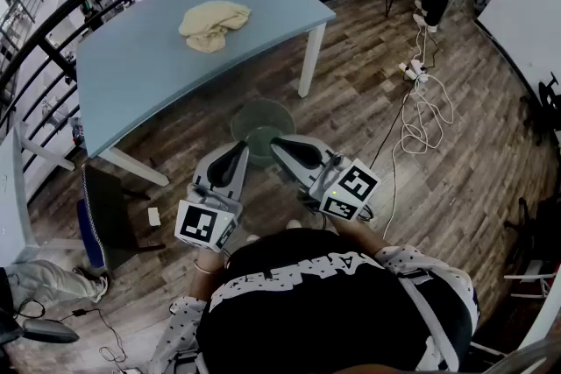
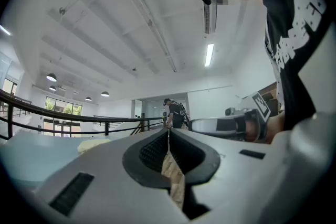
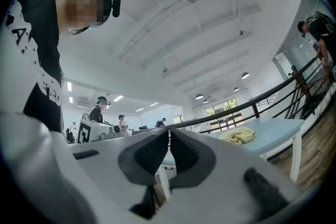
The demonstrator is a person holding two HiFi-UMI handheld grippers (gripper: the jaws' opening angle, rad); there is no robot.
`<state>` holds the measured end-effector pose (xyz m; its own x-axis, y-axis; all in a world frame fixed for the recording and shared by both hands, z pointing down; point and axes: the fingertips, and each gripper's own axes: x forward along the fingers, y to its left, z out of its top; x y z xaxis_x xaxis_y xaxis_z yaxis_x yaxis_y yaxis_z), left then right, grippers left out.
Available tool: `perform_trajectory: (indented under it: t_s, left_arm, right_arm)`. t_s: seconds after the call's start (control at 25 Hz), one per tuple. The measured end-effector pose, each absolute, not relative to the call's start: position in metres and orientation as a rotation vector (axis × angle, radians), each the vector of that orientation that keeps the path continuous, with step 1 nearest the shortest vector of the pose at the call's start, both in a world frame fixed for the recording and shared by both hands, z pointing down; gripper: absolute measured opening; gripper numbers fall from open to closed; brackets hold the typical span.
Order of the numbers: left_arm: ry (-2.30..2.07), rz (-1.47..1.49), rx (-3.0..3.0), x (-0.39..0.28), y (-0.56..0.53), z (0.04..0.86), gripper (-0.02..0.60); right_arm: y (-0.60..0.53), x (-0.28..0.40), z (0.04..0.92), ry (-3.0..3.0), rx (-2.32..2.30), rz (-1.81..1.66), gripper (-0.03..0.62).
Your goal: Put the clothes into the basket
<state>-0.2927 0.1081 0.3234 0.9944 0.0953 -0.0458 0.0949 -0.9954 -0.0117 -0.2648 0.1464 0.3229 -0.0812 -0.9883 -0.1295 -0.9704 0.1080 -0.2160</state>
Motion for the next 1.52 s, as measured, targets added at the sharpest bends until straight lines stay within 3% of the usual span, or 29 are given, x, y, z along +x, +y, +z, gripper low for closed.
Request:
perform_trajectory:
  t_s: [0.88, 1.52]
  left_arm:
    - [-0.091, 0.039, -3.128, -0.290, 0.107, 0.328, 0.018]
    - [-0.063, 0.008, -3.114, -0.250, 0.114, 0.331, 0.018]
  right_arm:
    - [0.150, -0.252, 0.326, 2.128, -1.952, -0.098, 0.034]
    - [0.158, -0.212, 0.332, 2.128, -1.918, -0.103, 0.034]
